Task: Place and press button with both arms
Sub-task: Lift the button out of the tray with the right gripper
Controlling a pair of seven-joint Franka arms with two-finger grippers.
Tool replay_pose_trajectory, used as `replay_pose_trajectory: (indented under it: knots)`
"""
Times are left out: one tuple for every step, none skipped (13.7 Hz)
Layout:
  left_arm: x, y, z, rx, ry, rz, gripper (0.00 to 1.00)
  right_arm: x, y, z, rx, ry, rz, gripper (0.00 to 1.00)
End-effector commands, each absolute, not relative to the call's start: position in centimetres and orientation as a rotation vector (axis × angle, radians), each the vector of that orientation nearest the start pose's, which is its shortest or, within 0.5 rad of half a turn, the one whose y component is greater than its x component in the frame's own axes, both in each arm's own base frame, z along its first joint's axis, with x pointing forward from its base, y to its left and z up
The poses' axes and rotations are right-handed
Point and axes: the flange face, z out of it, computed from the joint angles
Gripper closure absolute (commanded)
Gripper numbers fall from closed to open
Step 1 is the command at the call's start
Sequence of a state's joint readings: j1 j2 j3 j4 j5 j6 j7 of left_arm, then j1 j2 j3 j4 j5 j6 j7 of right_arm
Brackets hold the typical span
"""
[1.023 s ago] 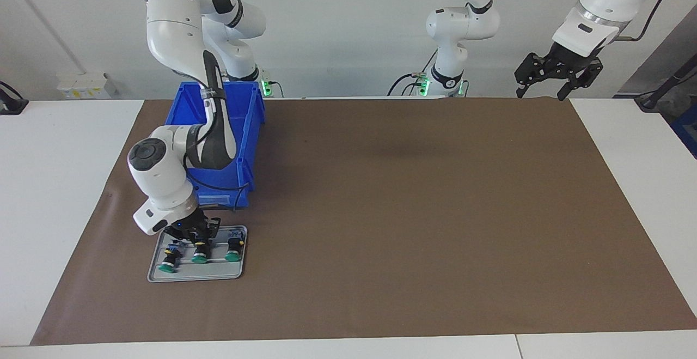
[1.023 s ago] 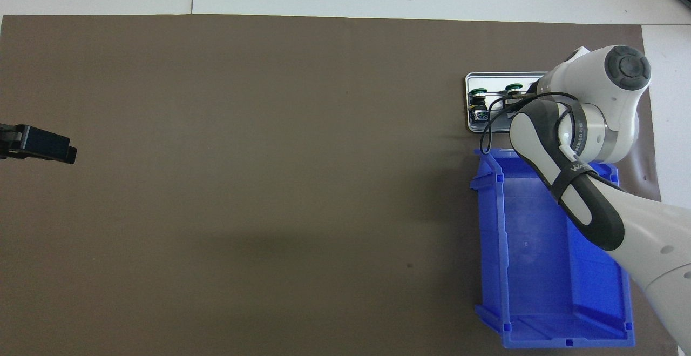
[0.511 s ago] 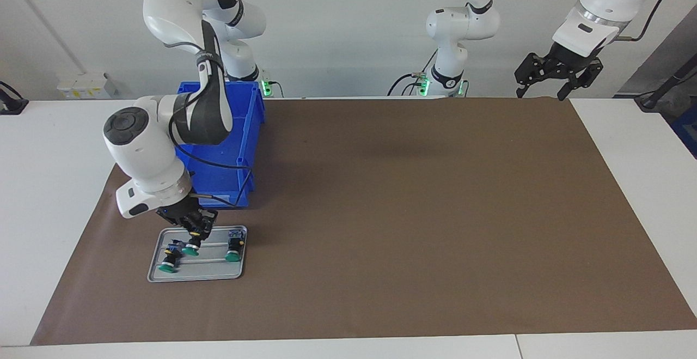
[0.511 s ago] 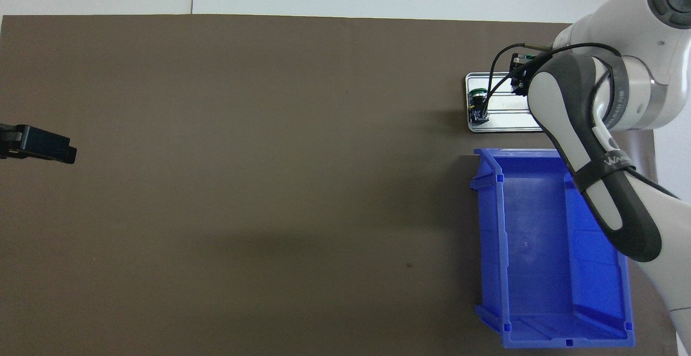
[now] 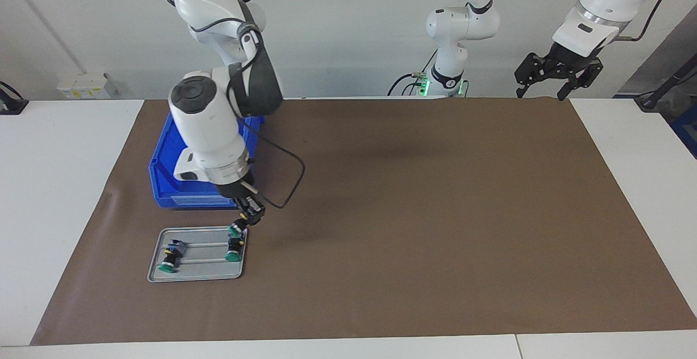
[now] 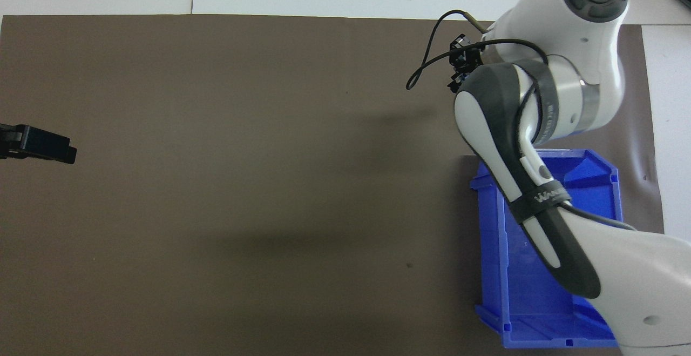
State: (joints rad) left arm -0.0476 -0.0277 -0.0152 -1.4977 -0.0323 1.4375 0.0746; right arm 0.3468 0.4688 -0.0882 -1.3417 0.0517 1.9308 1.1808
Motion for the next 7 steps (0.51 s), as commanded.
replay_pose_trajectory:
  knots:
    - [52.3,-3.5,66.3,-3.172,0.234,0.063,0.0,66.0,26.4,47.7,-2.552,1.631,-0.152,1.0]
    - [52.3,-3.5,66.3,-3.172,0.234,0.063,0.0,64.7,29.5,47.4,-2.493,1.72,-0.138,1.0]
    - [52.3,-3.5,66.3,-3.172,0.234,0.063,0.0,63.4,32.2,46.8,-2.44,1.807,-0.155,1.0]
    - [52.3,-3.5,66.3,-3.172,0.234,0.063,0.0,62.3,34.7,46.1,-2.371,1.876,-0.169,1.0]
    - [52.3,-3.5,66.3,-3.172,0.237,0.063,0.0,61.2,36.4,45.3,-2.305,1.954,-0.16,1.0]
    - [52.3,-3.5,66.3,-3.172,0.234,0.063,0.0,60.0,38.8,44.4,-2.265,2.006,-0.151,1.0]
    - [52.3,-3.5,66.3,-3.172,0.237,0.063,0.0,58.7,41.4,42.8,-2.214,2.066,-0.144,1.0]
